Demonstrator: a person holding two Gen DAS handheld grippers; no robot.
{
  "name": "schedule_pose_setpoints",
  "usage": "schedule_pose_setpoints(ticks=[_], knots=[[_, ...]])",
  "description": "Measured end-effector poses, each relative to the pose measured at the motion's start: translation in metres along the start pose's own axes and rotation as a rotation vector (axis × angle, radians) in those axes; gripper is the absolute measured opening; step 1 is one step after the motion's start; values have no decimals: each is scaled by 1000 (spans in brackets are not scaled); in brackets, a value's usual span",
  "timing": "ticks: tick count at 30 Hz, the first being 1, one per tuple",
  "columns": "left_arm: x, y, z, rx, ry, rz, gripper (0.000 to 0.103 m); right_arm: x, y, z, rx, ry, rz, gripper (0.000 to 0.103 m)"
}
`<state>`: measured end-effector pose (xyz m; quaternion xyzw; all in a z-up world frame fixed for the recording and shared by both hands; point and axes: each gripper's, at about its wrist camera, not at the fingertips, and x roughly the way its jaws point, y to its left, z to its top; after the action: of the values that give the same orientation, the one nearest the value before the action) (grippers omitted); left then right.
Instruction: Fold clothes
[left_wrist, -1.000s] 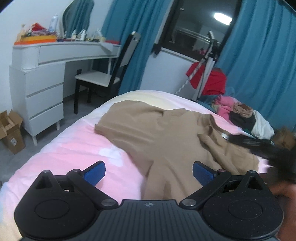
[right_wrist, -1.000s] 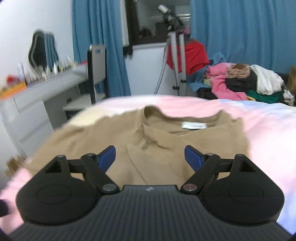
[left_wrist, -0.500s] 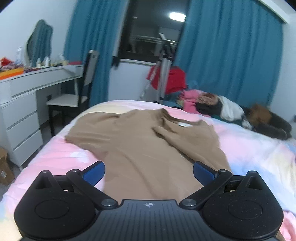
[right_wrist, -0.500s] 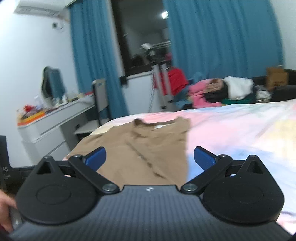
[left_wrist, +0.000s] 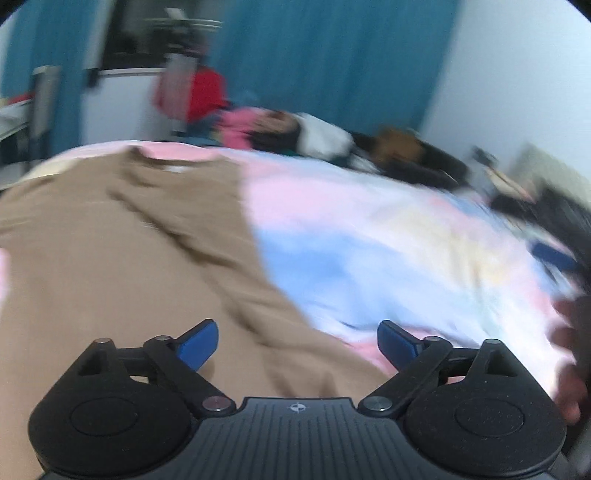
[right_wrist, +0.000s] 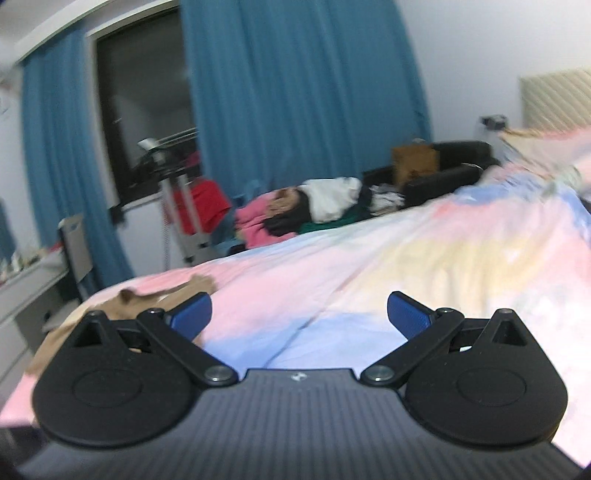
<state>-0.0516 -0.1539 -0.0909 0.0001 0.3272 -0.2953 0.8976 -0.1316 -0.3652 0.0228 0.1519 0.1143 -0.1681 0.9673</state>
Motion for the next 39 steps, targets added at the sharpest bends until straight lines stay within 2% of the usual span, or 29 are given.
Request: schedule_pose_setpoints(ticks=[3, 5, 11, 14, 15, 16, 17, 23, 27, 32, 34, 37, 39], knots=[[24, -39, -16, 97, 42, -82, 88, 6, -23, 1, 60, 6, -46, 103], [41, -56, -27, 143, 70, -107, 82, 9, -33, -1, 85, 13, -67, 103], [73, -72, -55, 190, 137, -175, 59, 20, -53, -9, 128, 34, -109, 103], [79, -70, -64, 195, 153, -195, 37, 22, -55, -14, 116, 54, -118, 103], [81, -68, -66, 194, 157, -197, 24, 23, -52, -16, 101, 60, -117, 103], [81, -67, -67, 195, 157, -193, 6, 24, -49, -17, 86, 65, -117, 103], [81, -67, -67, 196, 154, -187, 2, 25, -47, -18, 70, 71, -116, 103], [47, -57, -56, 174, 76, -177, 1, 24, -44, -20, 58, 72, -119, 103], [-1, -31, -37, 68, 20, -188, 0, 24, -45, -19, 64, 82, -122, 103], [-65, 15, -28, -98, -29, -170, 0, 20, -34, -19, 40, 81, -77, 103], [-87, 38, -32, -170, -21, -155, 0, 20, -27, -21, 20, 94, -50, 103], [-99, 75, -43, -297, 51, -105, 0, 21, -13, -24, -2, 123, -4, 103], [-97, 92, -50, -313, 113, -26, 0, 21, -2, -27, -13, 149, 32, 103]])
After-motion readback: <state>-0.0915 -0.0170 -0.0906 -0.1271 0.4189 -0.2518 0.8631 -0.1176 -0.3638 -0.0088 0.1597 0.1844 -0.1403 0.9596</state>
